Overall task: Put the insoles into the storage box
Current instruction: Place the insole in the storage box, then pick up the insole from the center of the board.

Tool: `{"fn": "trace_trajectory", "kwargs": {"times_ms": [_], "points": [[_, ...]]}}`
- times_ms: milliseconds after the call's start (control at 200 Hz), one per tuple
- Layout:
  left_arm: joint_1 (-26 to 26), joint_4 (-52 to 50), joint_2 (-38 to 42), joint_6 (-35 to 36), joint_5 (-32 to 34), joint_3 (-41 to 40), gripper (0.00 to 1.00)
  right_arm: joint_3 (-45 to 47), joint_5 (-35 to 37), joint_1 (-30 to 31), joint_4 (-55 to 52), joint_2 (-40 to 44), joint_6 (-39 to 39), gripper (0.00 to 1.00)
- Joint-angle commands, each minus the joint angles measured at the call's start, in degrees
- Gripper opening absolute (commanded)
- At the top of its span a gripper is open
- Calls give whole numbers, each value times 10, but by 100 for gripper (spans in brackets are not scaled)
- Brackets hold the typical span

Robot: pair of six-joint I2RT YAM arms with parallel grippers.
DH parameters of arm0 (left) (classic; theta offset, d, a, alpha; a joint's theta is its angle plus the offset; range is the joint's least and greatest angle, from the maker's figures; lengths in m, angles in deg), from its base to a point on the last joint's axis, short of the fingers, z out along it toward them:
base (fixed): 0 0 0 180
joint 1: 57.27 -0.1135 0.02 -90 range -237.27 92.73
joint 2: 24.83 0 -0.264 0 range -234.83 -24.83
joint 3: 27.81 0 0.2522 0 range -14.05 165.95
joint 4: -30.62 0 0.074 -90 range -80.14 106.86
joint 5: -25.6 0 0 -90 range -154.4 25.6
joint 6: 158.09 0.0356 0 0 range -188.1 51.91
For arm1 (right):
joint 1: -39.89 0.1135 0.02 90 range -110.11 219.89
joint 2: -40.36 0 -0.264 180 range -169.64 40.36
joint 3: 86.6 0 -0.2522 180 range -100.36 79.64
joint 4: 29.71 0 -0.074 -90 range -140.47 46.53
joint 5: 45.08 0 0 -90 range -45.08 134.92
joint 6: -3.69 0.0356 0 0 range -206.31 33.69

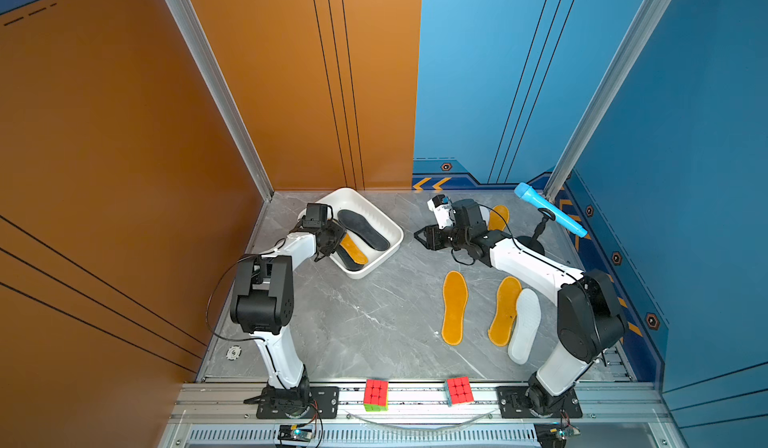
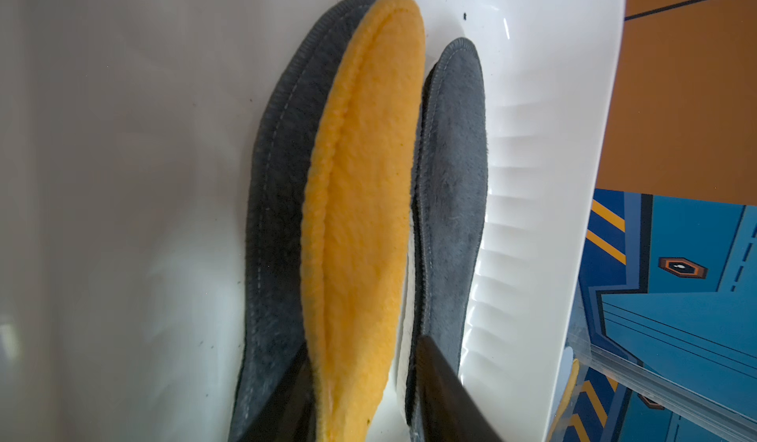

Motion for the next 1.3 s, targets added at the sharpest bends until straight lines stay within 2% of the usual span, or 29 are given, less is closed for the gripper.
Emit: {"fn": "trace_trajectory", "kwargs": {"times_ms": [0, 80, 426, 551, 601, 626, 736, 836, 971, 1071, 1297], "points": [[-6, -17, 31, 12, 18, -4, 47, 8, -11, -5, 18, 16, 9, 45], [-8, -48, 36, 19, 19, 2, 52, 9, -12, -6, 19, 17, 9, 46], [-15, -48, 75, 30, 23, 2, 62, 16, -5, -14, 3, 29, 6, 47], [-2, 3, 112, 48, 11, -4, 75, 10, 54, -22, -54, 46, 6, 48], [8, 30, 127, 62, -3, -5, 86, 5, 90, -26, -92, 52, 4, 49], [14, 37, 134, 69, -5, -5, 100, 2, 109, -28, -113, 54, 2, 49], [46, 65, 167, 98, -10, -7, 98, 2, 195, -44, -189, 64, 2, 51], [74, 108, 196, 123, -17, -28, 98, 18, 225, -77, -226, 74, 18, 52], [115, 171, 236, 157, -6, -77, 98, 55, 245, -124, -251, 92, 45, 53], [130, 211, 251, 160, -19, -111, 98, 69, 235, -156, -263, 89, 49, 53], [155, 246, 227, 133, -60, -141, 98, 74, 211, -180, -315, 80, 55, 53]]}}
